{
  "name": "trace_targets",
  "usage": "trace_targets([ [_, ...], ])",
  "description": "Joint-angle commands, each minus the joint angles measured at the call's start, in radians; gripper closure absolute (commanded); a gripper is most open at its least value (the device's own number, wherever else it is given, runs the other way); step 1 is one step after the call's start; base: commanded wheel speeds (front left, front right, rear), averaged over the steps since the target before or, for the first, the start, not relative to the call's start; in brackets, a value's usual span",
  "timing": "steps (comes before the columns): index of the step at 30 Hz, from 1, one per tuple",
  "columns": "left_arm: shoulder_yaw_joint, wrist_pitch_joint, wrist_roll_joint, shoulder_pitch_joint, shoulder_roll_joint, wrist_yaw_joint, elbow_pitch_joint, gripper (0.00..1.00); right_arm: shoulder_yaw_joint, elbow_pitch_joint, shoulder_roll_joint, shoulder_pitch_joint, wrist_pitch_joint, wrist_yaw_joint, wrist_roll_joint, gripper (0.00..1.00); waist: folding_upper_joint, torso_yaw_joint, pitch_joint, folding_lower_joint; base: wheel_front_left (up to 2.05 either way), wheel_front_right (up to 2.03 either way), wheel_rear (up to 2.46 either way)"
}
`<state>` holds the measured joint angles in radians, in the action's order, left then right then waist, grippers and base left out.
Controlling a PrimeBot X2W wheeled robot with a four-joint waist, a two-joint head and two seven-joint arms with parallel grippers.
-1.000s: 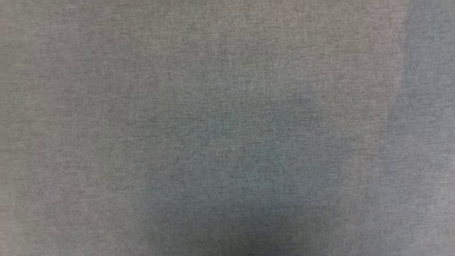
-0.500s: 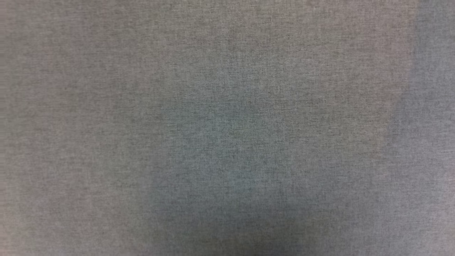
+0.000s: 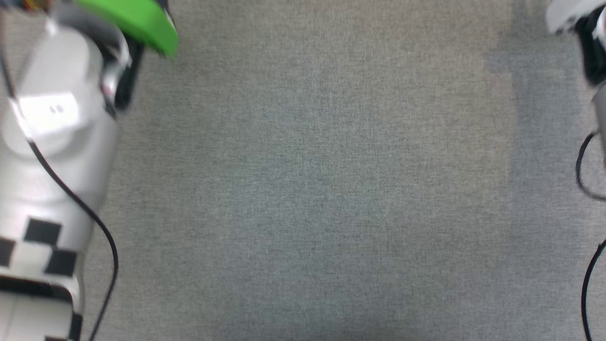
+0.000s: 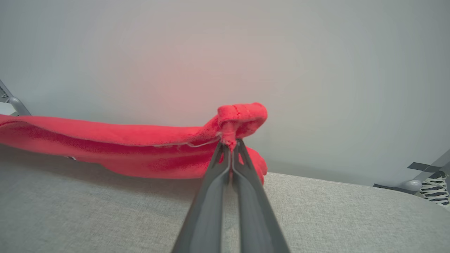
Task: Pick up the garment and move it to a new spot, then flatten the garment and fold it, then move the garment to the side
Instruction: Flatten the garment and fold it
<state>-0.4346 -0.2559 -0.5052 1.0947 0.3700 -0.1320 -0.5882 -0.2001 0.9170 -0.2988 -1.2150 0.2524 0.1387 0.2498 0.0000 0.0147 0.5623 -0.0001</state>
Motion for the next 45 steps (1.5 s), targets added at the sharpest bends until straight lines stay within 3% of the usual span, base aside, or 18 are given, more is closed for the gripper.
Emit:
trace_targets([
  [1,-0.011,-0.005,-0.021,-0.064,-0.005,0.002,0.007,1.0,-0.019,-0.016,-0.007,0.05,0.009,-0.008,0.029,1.0,0.0,0.032,-0.113,0.0001,0.0,0.0,0.0],
  [12,-0.066,0.058,-0.109,-0.427,0.018,0.009,0.065,1.0,-0.238,-0.157,-0.063,0.353,0.009,-0.008,0.275,1.0,0.0,0.069,-0.261,0.0001,0.0,0.0,0.0],
  [25,-0.114,0.23,-0.188,-0.68,0.121,0.013,0.225,1.0,-0.469,-0.205,-0.162,0.515,-0.063,-0.008,0.436,1.0,0.0,0.103,-0.365,0.0001,0.0,0.0,0.0],
  [32,-0.147,0.345,-0.258,-0.812,0.168,0.012,0.338,1.0,-0.508,-0.219,-0.227,0.629,-0.086,-0.008,0.546,1.0,0.0,0.111,-0.439,0.0001,0.0,0.0,0.0],
  [45,-0.206,0.57,-0.417,-1.039,0.271,0.029,0.612,1.0,-0.542,-0.425,-0.383,0.898,-0.126,-0.008,0.741,1.0,0.0,0.119,-0.553,0.0001,0.0,0.0,0.0],
])
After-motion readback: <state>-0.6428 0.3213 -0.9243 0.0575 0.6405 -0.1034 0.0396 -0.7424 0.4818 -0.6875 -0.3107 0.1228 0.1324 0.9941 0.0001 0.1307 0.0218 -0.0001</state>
